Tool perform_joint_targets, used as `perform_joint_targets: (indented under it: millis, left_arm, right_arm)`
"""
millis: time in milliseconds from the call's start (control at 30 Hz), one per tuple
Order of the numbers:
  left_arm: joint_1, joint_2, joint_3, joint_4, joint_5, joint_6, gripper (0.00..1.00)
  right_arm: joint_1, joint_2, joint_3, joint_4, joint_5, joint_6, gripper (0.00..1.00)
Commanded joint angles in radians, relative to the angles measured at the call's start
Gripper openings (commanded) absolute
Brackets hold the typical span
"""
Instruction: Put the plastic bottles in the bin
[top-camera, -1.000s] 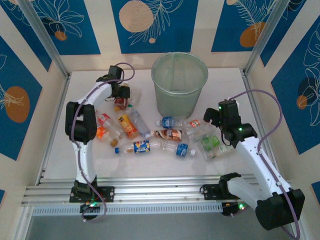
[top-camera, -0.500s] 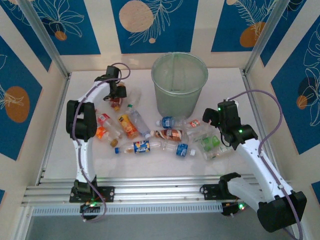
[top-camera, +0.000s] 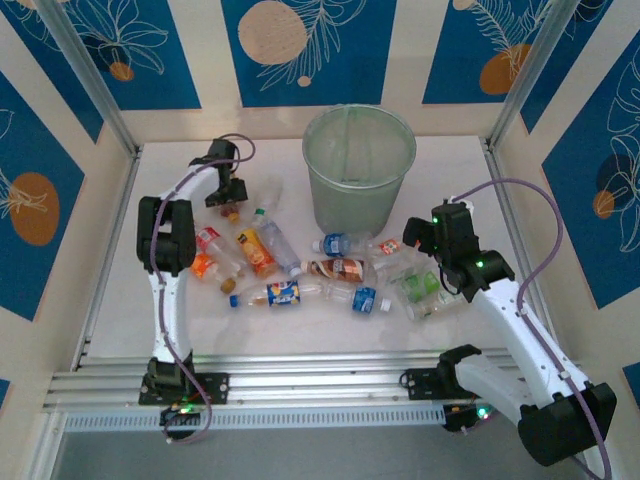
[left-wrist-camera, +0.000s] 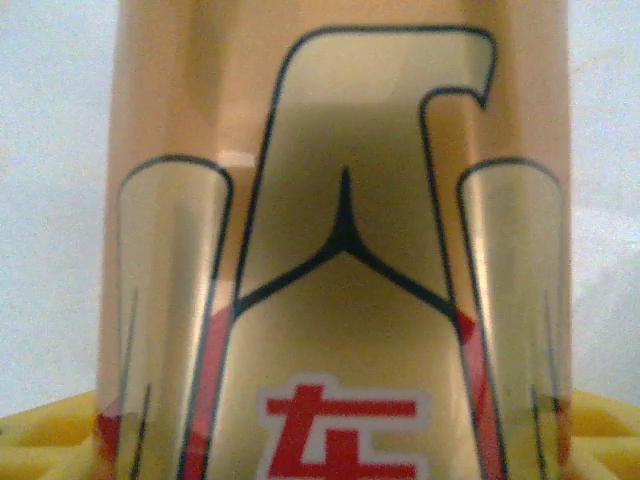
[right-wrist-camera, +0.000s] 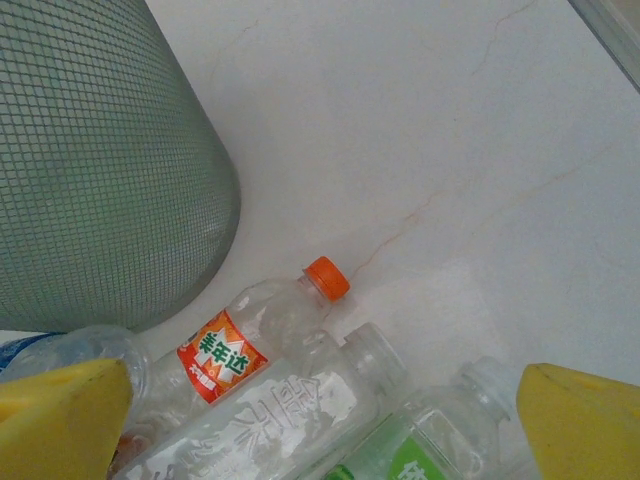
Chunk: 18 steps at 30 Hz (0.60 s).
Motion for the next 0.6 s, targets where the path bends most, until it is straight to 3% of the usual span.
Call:
perform_joint_targets:
  millis: [0,367,567]
  left_arm:
    - [0.011,-0.008,0.054,-0.022,-0.009,-0.005,0.61]
    - [-0.006,-0.232,0.042,0.006,0.025,0.012,0.59]
    - [-0.094,-0.406,0.043,0.034,0.046,0.052,0.59]
  right_arm:
    - [0.008,-0.013,0.025,0.001,0.031,-0.012,0.99]
    - [0.012,-0.016,0.035,-0.010,0.031,-0.002,0.99]
    - [0.013,-0.015,0.030,-0.016,0.026,0.014,0.99]
